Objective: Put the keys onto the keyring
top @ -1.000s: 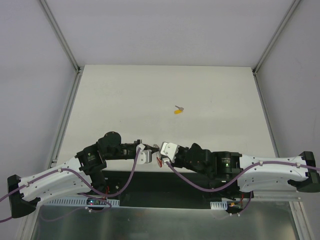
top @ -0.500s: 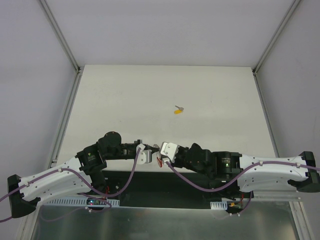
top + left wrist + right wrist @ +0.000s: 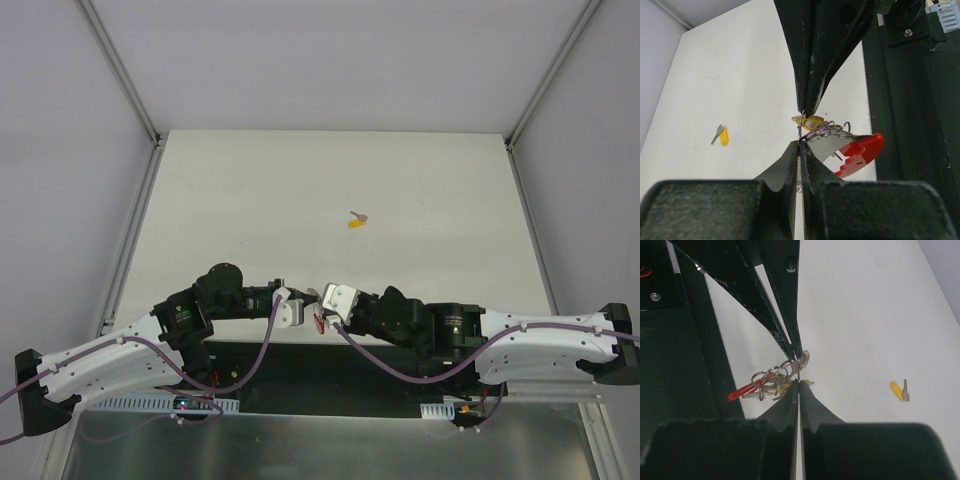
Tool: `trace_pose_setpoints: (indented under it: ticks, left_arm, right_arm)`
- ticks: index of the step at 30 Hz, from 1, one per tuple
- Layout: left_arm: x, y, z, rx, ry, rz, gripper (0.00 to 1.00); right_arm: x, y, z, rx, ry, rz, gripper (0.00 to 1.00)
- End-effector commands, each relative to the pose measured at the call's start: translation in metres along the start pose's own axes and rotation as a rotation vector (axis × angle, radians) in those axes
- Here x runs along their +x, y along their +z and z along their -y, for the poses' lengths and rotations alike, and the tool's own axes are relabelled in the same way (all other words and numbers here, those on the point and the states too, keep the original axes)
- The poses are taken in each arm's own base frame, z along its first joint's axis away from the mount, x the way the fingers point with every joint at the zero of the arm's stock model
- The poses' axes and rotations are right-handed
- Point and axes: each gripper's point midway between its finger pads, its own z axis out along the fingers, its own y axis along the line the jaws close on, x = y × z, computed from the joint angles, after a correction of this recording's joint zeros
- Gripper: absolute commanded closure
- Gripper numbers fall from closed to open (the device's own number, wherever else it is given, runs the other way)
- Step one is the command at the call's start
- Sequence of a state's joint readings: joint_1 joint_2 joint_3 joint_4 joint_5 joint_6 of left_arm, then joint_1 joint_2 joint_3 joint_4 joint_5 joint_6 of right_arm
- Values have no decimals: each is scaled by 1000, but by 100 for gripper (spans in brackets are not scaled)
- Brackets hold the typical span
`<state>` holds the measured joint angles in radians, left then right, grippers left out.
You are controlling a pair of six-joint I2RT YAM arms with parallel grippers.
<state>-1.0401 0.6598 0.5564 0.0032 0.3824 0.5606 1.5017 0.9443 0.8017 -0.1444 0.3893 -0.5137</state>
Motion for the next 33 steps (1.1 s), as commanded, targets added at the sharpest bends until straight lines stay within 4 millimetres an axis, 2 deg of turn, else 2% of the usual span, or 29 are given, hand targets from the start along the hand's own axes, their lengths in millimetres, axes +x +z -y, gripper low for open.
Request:
trace_pose_setpoints:
  ticks: [1,33]
  left_arm:
    - [-18,-1,-10,-40,17,66,100]
    - [-18,0,-8,-27,16,70,100]
  right_arm:
    - [-9,-2,8,35,30,35,99]
    - [-12,0,3,5,22,39,99]
